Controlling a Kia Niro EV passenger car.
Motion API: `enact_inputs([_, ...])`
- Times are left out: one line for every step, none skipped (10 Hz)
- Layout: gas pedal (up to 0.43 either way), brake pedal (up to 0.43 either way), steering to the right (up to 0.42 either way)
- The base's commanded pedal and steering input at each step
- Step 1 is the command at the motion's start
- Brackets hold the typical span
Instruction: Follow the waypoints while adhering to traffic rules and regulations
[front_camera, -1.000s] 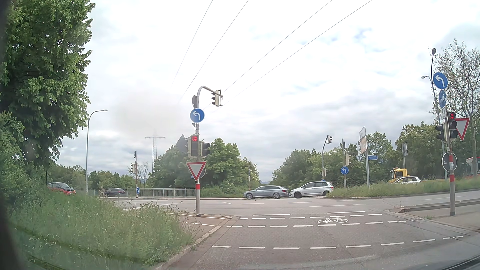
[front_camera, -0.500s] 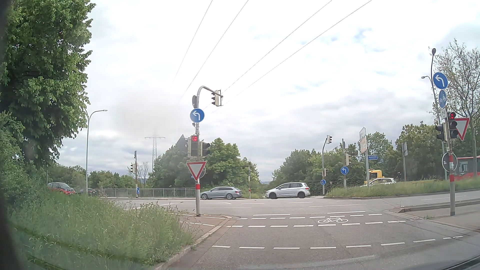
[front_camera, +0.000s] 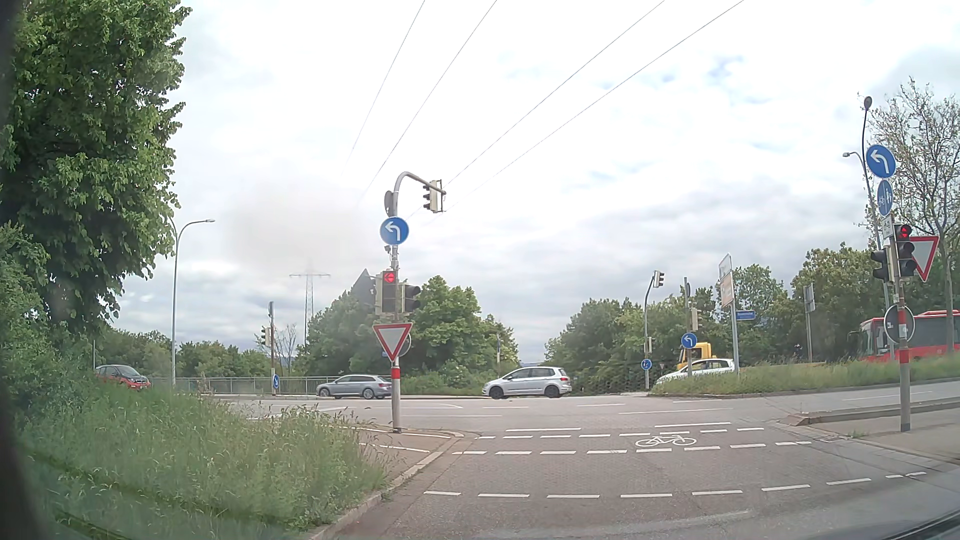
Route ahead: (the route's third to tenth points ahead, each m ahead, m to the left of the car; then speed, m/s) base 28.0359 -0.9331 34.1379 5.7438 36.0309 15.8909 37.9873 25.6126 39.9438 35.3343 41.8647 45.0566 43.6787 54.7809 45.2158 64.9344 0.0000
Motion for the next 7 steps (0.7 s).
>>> enact_inputs([0.0, 0.238, -0.005])
enact_inputs([0.0, 0.244, -0.005])
enact_inputs([0.0, 0.244, -0.005])
enact_inputs([0.0, 0.244, -0.006])
enact_inputs([0.0, 0.244, -0.005])
enact_inputs([0.0, 0.244, -0.005])
enact_inputs([0.0, 0.244, -0.005])
